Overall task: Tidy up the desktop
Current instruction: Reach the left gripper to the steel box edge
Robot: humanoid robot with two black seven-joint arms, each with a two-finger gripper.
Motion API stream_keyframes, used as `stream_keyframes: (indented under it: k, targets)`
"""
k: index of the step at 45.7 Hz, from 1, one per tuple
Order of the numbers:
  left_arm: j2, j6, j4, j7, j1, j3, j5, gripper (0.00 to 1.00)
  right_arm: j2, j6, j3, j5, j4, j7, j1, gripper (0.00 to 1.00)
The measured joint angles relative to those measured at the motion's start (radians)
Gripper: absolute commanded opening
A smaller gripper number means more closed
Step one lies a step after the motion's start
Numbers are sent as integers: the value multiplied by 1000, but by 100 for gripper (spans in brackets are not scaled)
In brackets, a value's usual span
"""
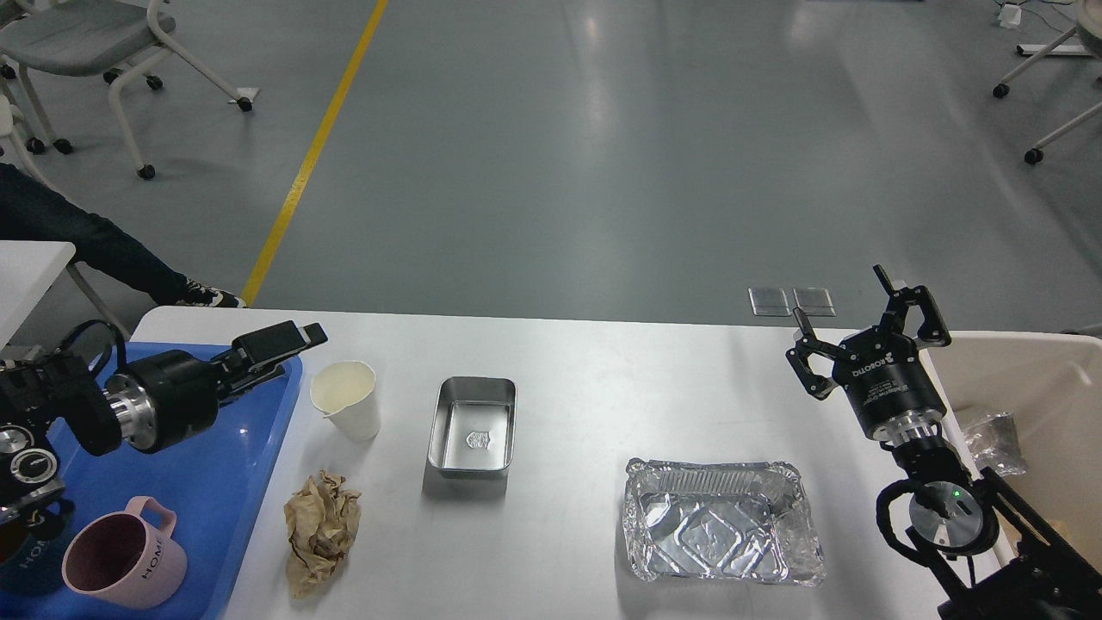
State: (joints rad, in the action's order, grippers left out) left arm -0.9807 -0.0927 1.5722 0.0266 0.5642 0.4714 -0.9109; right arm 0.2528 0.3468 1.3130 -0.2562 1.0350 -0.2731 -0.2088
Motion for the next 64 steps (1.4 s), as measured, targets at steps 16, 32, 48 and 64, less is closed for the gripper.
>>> stream_keyframes:
  k: [16, 32, 48, 64]
  targets:
    - [179, 3, -31, 3, -1, -72, -79, 87, 0, 0, 0, -8, 0, 0, 0, 100]
    - [266, 5, -147, 40, 0, -111, -89, 87, -2, 0, 0, -8, 0, 0, 2, 100]
    - [383, 11, -257, 38, -7, -120, -88, 87, 3, 0, 0, -11, 0, 0, 6, 100]
    - [408, 10, -336, 40, 37, -213, -89, 87, 5, 0, 1, -11, 1, 0, 7, 100]
